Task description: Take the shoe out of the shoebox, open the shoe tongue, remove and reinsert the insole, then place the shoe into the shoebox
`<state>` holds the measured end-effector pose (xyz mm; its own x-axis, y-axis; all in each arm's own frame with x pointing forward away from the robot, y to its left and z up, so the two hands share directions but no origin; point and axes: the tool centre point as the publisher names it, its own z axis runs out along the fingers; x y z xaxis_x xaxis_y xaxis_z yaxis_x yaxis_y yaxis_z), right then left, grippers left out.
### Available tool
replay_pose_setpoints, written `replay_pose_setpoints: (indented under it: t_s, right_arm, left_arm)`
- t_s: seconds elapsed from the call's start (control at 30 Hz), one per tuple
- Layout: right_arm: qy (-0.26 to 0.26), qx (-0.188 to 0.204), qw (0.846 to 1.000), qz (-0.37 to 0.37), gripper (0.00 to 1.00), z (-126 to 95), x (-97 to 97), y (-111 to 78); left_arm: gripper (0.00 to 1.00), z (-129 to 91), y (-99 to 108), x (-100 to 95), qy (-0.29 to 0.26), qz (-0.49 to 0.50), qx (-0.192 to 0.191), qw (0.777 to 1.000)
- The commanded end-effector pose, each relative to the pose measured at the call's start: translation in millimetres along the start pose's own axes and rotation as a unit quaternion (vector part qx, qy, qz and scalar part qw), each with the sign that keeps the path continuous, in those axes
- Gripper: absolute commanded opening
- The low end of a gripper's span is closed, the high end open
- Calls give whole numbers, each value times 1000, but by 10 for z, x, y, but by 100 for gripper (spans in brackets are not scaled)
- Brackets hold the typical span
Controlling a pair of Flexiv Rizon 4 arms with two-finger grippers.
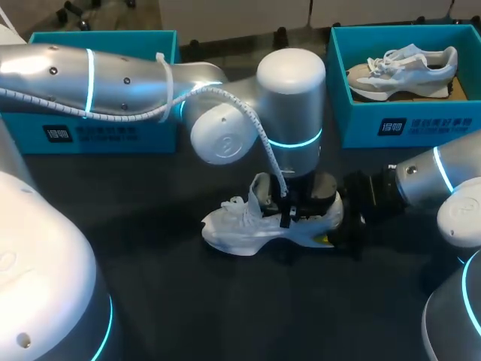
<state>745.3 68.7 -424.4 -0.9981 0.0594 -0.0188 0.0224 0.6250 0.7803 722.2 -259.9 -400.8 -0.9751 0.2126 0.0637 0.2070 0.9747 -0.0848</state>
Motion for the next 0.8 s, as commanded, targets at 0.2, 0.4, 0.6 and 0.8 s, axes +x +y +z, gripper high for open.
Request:
replay_pose_setpoints:
  t_s: [0.2,0.4,0.6,0.8]
  right_arm:
    - [-1,0,1000,0,0,-8,-3,-4]
    - [-1,0,1000,0,0,-8,-3,-4]
    - [-1,0,1000,0,0,-8,-3,-4]
    - [-1,0,1000,0,0,-8,-3,-4]
  left_arm:
    - [0,-184,89,54,6,0,10,1000]
    - [0,-327,90,46,9,0,28,1000]
    - [0,-408,93,-3,22,-7,47,999]
    - [0,-453,117,-45,30,-17,62,997]
